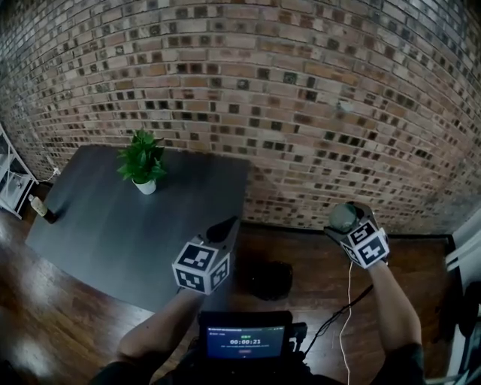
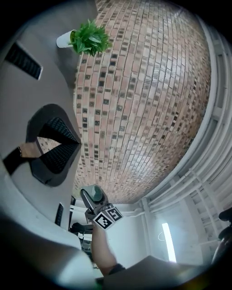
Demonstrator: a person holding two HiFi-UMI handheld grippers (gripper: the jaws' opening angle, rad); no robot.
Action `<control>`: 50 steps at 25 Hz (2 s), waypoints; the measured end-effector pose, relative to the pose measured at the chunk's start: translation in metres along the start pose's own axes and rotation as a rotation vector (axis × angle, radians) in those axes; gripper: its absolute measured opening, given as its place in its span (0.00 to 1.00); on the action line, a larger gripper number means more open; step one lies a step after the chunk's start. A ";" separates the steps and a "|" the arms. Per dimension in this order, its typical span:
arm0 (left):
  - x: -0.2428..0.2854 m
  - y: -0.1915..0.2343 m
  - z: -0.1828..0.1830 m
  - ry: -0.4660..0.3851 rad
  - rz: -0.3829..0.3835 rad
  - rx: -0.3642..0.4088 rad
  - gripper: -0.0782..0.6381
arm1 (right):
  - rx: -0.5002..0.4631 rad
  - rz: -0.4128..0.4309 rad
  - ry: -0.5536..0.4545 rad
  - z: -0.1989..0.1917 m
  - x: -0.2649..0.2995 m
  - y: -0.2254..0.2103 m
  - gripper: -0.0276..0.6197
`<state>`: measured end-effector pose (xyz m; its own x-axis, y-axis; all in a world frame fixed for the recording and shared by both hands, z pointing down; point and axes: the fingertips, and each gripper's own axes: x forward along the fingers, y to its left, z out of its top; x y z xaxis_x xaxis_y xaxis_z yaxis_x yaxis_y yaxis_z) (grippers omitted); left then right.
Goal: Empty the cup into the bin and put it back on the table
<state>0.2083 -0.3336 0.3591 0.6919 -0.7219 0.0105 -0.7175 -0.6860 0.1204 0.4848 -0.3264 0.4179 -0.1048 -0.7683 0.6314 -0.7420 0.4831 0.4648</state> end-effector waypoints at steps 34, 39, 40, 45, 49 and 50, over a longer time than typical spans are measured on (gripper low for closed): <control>0.014 0.027 -0.003 -0.020 0.008 -0.049 0.11 | -0.318 -0.055 0.229 -0.009 0.013 -0.032 0.66; 0.014 0.026 -0.002 -0.022 0.010 -0.044 0.11 | -0.420 -0.062 0.266 -0.001 0.006 -0.036 0.66; 0.014 0.025 -0.003 -0.022 0.010 -0.043 0.11 | -0.433 -0.063 0.274 -0.003 0.006 -0.037 0.66; 0.010 0.023 -0.004 -0.022 0.012 -0.051 0.11 | -0.470 -0.055 0.307 -0.008 0.005 -0.036 0.66; 0.008 0.018 -0.004 -0.020 0.005 -0.053 0.11 | -0.501 -0.048 0.345 -0.014 0.005 -0.037 0.66; 0.008 0.017 -0.004 -0.019 0.004 -0.053 0.11 | -0.521 -0.050 0.347 -0.010 0.002 -0.037 0.66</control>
<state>0.2018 -0.3502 0.3655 0.6867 -0.7269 -0.0078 -0.7150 -0.6774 0.1727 0.5187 -0.3416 0.4086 0.2083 -0.6565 0.7250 -0.3111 0.6583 0.6855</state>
